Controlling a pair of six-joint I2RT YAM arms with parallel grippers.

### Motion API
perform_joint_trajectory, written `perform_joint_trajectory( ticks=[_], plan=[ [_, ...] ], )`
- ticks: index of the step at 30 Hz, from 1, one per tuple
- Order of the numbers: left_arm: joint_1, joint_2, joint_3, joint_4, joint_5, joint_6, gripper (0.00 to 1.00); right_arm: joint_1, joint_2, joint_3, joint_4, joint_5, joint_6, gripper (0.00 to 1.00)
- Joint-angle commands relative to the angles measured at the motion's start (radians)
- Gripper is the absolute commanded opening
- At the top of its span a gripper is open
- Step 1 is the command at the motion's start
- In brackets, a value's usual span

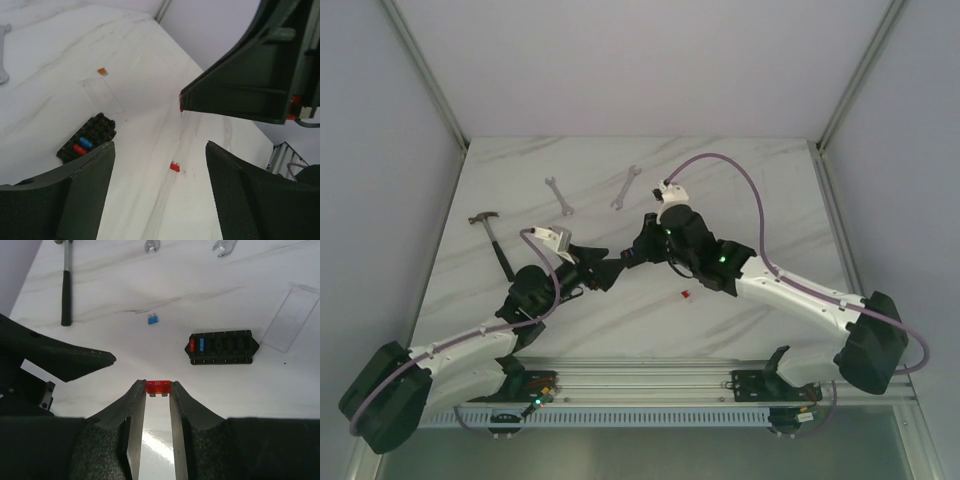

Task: Snap on the fuse box
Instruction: Pick up the fuse from the center of the board.

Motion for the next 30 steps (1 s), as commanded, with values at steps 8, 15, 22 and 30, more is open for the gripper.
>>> perform_joint_trajectory(
  ticks=[8,15,22,30],
  plan=[
    [-0.110,0.085,0.074,0.123,-0.079,0.204,0.56,0.013,-0.084,-0.061,0.109,0.011,0.099,0.23],
    [-0.137,0.146,0.101,0.169,-0.102,0.232,0.50,0.018,-0.107,-0.091,0.130,0.001,0.117,0.23],
    [-0.138,0.184,0.129,0.185,-0.098,0.249,0.43,0.019,-0.114,-0.103,0.136,-0.006,0.126,0.23],
    [-0.139,0.206,0.141,0.206,-0.054,0.245,0.38,0.020,-0.115,-0.112,0.145,-0.007,0.132,0.23]
  ],
)
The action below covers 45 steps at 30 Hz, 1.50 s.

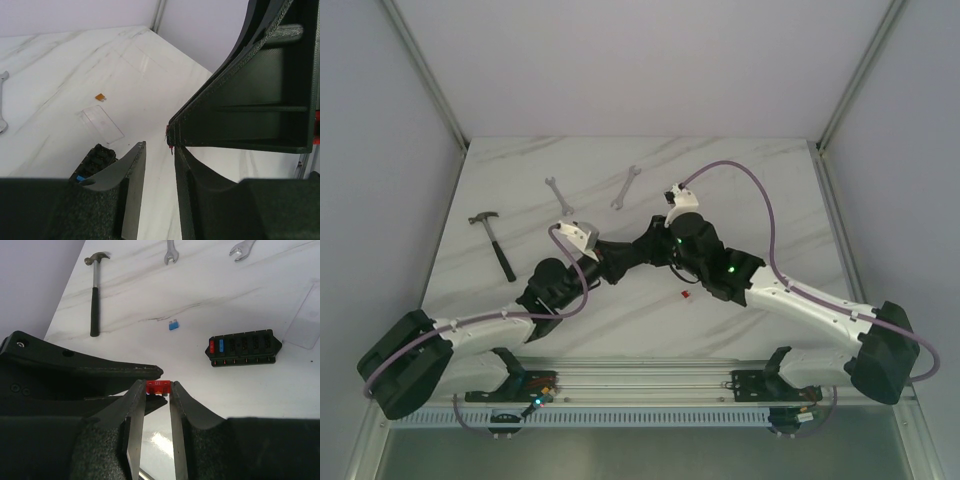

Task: Snap on the fuse box
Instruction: Pick up the fuse from the center of the board.

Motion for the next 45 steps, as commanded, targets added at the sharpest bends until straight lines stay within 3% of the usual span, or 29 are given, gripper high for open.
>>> perform_joint_trajectory(
  ticks=[1,12,16,20,25,33,45],
  plan=[
    [-0.007,0.011,0.027,0.069,0.027,0.017,0.37,0.007,-0.025,-0.015,0.034,-0.002,0.017,0.23],
    [-0.007,0.009,0.030,0.058,0.043,0.017,0.01,0.008,-0.035,-0.029,0.051,-0.003,0.026,0.24],
    [-0.007,0.000,0.031,0.043,0.041,0.025,0.00,0.008,-0.041,-0.034,0.059,-0.003,0.029,0.26],
    [-0.007,-0.007,0.035,0.013,0.041,0.036,0.00,0.009,-0.055,-0.037,0.069,-0.006,0.017,0.34],
    [0.000,-0.042,0.047,-0.070,0.070,0.097,0.00,0.004,-0.126,-0.026,0.066,-0.046,-0.187,0.44],
    [0.047,-0.135,0.093,-0.225,0.273,0.174,0.00,-0.082,-0.234,0.017,-0.073,-0.383,-0.607,0.50],
    [0.068,-0.188,0.158,-0.273,0.592,0.173,0.00,-0.195,-0.252,0.082,-0.244,-0.793,-0.880,0.48]
  ],
)
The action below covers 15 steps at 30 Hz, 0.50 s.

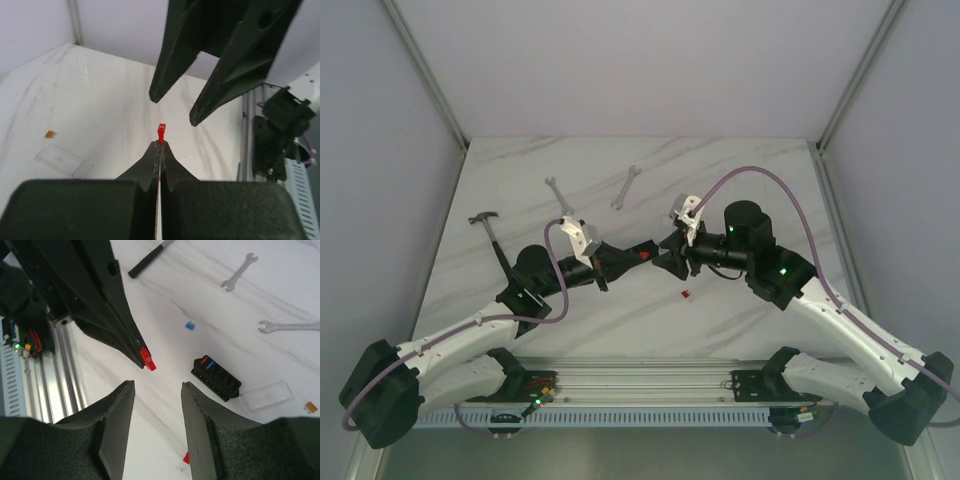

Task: Snap on the fuse box
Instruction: Pick up the fuse from the center of the board.

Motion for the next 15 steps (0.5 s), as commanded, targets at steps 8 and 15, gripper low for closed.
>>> perform_joint_trajectory(
  ticks=[8,15],
  plan=[
    [0.004,-0.015,0.068,-0.022,0.232,0.023,0.00,-0.044,0.009,0.087,-0.116,-0.342,-0.201,0.43],
    [-0.001,-0.001,0.081,-0.024,0.261,0.026,0.00,-0.048,0.048,0.106,-0.127,-0.398,-0.212,0.37]
  ],
)
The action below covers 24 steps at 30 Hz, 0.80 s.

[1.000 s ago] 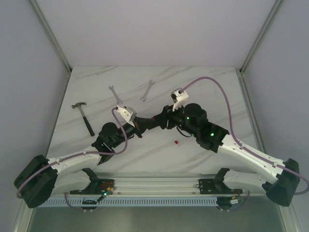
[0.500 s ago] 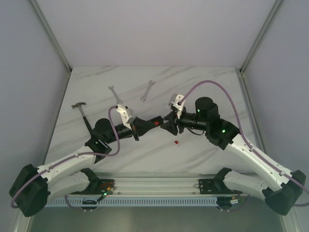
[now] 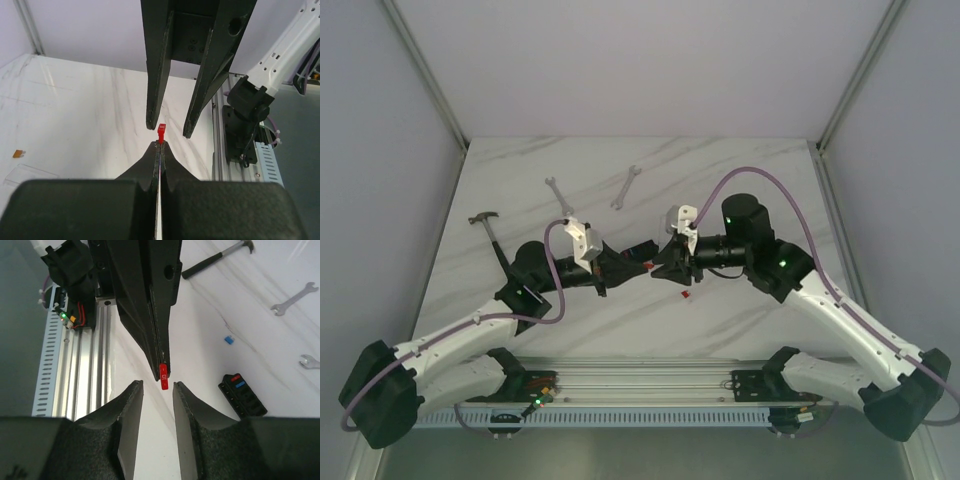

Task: Snap on the fuse box
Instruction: Pick up the fuse from the center of the board.

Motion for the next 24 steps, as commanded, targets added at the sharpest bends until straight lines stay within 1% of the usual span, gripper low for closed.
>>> perform_joint_trajectory(
  ticks=[1,4,12,17,22,24],
  plan=[
    [-0.002,0.002,0.035,0.006,0.057,0.026,0.00,-0.007,0.020,0.048,-0.015,-0.084,-0.029,0.36],
    [-0.004,0.002,0.037,0.003,0.058,0.030,0.00,-0.009,0.031,0.056,-0.016,-0.091,-0.029,0.32],
    [-0.008,0.013,0.041,-0.003,0.064,0.037,0.00,-0.024,0.044,0.065,-0.014,-0.115,-0.023,0.28],
    [-0.009,0.017,0.044,-0.003,0.067,0.038,0.00,-0.030,0.047,0.065,-0.013,-0.126,-0.019,0.24],
    [-0.011,0.027,0.049,-0.004,0.069,0.038,0.00,-0.034,0.056,0.065,-0.014,-0.140,-0.014,0.17],
    [-0.014,0.028,0.050,-0.002,0.069,0.038,0.00,-0.033,0.059,0.064,-0.016,-0.141,-0.013,0.16]
  ],
)
